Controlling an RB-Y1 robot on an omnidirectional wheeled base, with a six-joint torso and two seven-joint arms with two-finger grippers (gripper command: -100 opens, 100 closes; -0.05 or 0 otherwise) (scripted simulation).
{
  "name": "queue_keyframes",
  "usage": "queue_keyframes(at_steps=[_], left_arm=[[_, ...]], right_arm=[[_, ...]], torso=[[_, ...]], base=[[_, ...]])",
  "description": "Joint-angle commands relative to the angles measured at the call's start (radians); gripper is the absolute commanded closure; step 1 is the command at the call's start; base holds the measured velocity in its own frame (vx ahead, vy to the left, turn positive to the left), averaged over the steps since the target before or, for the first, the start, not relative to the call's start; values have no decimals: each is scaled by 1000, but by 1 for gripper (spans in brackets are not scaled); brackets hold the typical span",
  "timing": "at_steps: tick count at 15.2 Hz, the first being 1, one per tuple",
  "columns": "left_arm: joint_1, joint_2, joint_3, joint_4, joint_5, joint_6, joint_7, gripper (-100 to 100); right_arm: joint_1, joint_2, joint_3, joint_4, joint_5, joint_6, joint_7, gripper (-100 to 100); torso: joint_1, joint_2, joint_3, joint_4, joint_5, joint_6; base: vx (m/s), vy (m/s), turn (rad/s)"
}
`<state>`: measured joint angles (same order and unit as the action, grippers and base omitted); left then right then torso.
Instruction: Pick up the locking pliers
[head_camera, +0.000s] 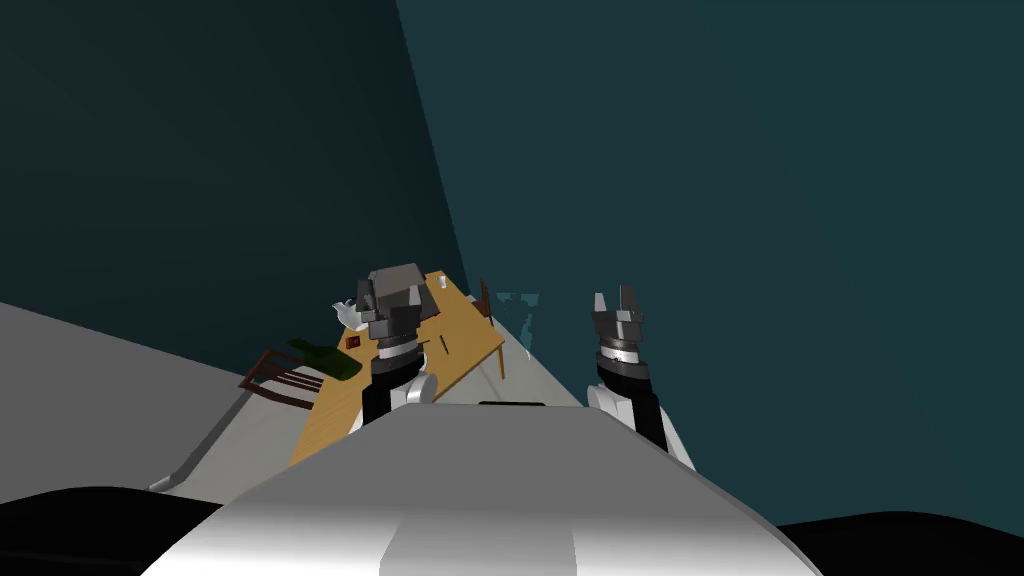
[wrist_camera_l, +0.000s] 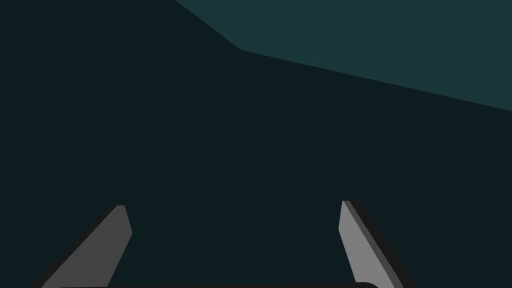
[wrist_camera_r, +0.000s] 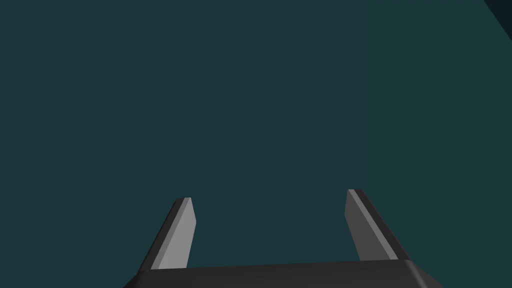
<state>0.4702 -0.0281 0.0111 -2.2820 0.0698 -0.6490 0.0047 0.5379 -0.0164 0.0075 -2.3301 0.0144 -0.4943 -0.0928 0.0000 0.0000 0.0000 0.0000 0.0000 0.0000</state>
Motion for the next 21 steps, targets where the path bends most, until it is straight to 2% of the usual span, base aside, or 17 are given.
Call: queue_keyframes(at_steps=[1,3,5,6,8,9,10,11,12,13,14,15,16,17,18,20,21], left_arm=[[-5,42,3,11,3,11,-9,-100],[-10,71,7,22,6,23,-19,-100],[-25,122,17,55,14,57,-47,-100],[-25,124,17,55,14,57,-47,-100],[-45,167,31,100,26,105,-87,-100],[-45,167,31,101,26,105,-87,-100],[-58,185,40,129,34,133,-111,-100],[-58,185,40,129,34,133,-111,-100],[-72,201,50,160,42,165,-138,-100],[-72,201,50,160,42,165,-138,-100],[-87,214,60,190,51,200,-167,-100],[-87,214,60,193,51,200,-167,-100],[-103,227,71,228,60,236,-198,-100],[-103,227,71,228,60,237,-198,-100],[-120,238,83,266,70,266,-231,-100],[-120,238,83,266,70,277,-231,-100],[-138,248,95,302,81,315,-266,-100]], right_arm=[[0,0,0,0,0,0,0,0],[0,0,0,0,0,0,0,0],[0,0,0,0,0,0,0,0],[0,0,0,0,0,0,0,0],[0,0,0,0,0,0,0,0],[0,0,0,0,0,0,0,0],[0,0,0,0,0,0,0,0],[0,0,0,0,0,0,0,0],[0,0,0,0,0,0,0,0],[0,0,0,0,0,0,0,0],[0,0,0,0,0,0,0,0],[0,0,0,0,0,0,0,0],[0,0,0,0,0,0,0,0],[0,0,0,0,0,0,0,0],[0,0,0,0,0,0,0,0],[0,0,0,0,0,0,0,0],[0,0,0,0,0,0,0,0]], torso=[[0,0,0,0,0,0],[0,0,0,0,0,0],[0,0,0,0,0,0],[1,-1,0,0,0,0],[1,-1,0,0,0,0],[1,-1,-1,0,0,0],[1,-1,-1,0,0,0],[0,-1,-1,0,0,0],[0,-1,-1,0,0,0],[0,-1,-1,0,0,0],[0,-1,-1,0,0,0],[0,-1,-1,0,0,0],[0,-1,-1,0,0,0],[0,-1,-1,0,0,0],[0,-1,-1,0,0,0],[0,-1,-1,0,0,0],[0,-1,-1,0,0,0]], base=[[2,-1,-16],[4,-1,-26],[5,-1,-37],[5,1,-30],[6,0,-45],[7,1,-45],[8,0,-44],[8,0,-37],[9,-1,-51],[8,0,-43],[10,-2,-57],[9,-1,-46],[11,-4,-73],[11,-3,-60],[12,-2,-64],[10,0,-27],[9,-3,-57]])
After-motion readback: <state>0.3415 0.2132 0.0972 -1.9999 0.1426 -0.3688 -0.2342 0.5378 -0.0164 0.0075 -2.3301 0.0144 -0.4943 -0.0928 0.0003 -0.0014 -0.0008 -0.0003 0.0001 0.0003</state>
